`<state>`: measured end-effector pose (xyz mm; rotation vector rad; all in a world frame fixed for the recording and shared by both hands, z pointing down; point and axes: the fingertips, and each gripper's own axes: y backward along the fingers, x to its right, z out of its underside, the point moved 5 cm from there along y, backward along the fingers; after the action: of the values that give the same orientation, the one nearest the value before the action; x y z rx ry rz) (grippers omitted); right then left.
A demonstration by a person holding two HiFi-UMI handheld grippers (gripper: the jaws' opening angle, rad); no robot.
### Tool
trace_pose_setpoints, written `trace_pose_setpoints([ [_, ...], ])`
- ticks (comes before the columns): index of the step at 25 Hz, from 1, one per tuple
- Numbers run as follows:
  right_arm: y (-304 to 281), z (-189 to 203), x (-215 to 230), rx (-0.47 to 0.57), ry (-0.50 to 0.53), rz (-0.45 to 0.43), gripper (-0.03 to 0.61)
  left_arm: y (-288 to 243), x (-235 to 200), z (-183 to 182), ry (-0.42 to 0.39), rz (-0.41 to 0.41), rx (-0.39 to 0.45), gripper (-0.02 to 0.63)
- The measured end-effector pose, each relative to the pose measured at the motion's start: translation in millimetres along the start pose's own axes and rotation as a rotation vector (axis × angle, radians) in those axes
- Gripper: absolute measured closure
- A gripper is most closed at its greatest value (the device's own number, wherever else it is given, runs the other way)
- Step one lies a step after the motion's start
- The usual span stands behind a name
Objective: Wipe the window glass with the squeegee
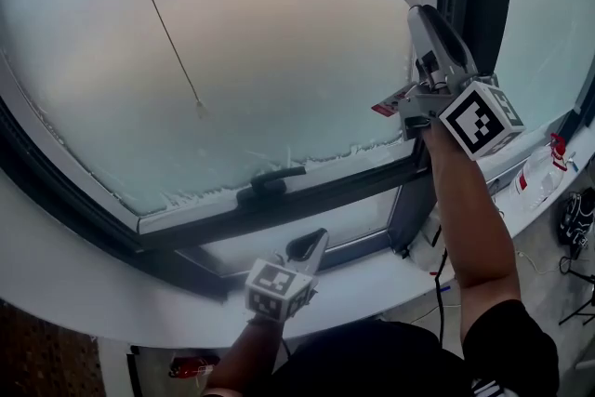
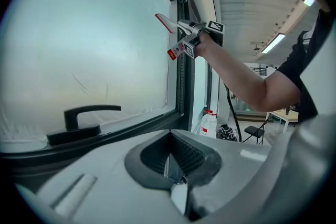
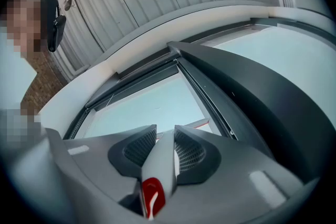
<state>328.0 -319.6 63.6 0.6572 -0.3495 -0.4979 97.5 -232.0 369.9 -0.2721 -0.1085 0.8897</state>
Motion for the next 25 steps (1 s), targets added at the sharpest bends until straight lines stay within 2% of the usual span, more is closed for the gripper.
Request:
trace_pose_setpoints([
  [5,-7,5,4,0.003,-0.029,-0.008,0.448,-14,0,0,-0.005,0.004,-0.022,0.614],
  [14,9,16,4,0.001,-0.001,0.019,0.448,-14,1,4,-0.005,0.013,-0.04,0.614],
  [25,48,54,6,-0.075,-0.002,0.075,0.448,-11,0,13,0.012,0.025,-0.062,0.614],
])
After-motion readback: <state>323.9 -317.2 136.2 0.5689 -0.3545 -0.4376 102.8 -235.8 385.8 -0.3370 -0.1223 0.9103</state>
